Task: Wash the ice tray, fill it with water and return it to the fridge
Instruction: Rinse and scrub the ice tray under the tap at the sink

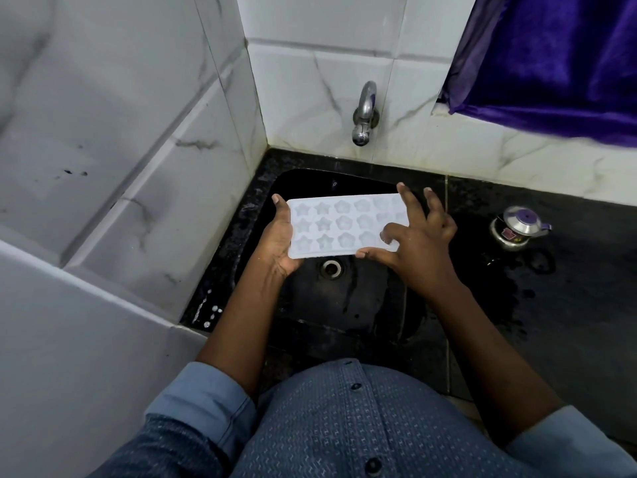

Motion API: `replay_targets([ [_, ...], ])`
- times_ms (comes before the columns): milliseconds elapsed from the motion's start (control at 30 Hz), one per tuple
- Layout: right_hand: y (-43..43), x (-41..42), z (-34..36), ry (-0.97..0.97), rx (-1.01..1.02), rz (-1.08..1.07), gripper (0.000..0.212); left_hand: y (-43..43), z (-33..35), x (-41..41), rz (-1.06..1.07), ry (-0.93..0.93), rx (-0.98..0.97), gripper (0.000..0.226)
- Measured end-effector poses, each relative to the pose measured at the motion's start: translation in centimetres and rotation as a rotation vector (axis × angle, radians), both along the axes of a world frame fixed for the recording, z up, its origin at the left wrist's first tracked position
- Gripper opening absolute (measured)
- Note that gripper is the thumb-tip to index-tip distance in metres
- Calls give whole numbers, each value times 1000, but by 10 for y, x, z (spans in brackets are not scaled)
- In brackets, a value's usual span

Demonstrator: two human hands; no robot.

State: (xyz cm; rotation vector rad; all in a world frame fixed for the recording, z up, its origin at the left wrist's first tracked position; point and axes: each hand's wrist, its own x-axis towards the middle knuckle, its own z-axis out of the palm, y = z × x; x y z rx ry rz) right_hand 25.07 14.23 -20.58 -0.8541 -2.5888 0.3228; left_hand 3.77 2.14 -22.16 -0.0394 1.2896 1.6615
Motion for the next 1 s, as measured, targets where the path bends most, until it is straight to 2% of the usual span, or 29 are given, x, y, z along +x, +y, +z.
replay_targets([
  [267,-5,2,1,-12,95,-24,62,-5,-1,1,-1,-6,-1,93],
  [467,-9,1,2,-56,70,-43,67,-9,-3,3,6,-11,-9,93],
  [567,-8,1,1,-50,50,-43,62,-8,-1,1,17,-11,-5,93],
  [667,-6,0,2,-129,21,-43,59,-6,2,2,26,-2,-34,88],
  [833,-8,1,0,-74,61,-56,52,-6,-2,2,30,-6,-30,89],
  [1000,-6,0,3,-130,23,-61,53,-2,1,2,17,-7,-19,90],
])
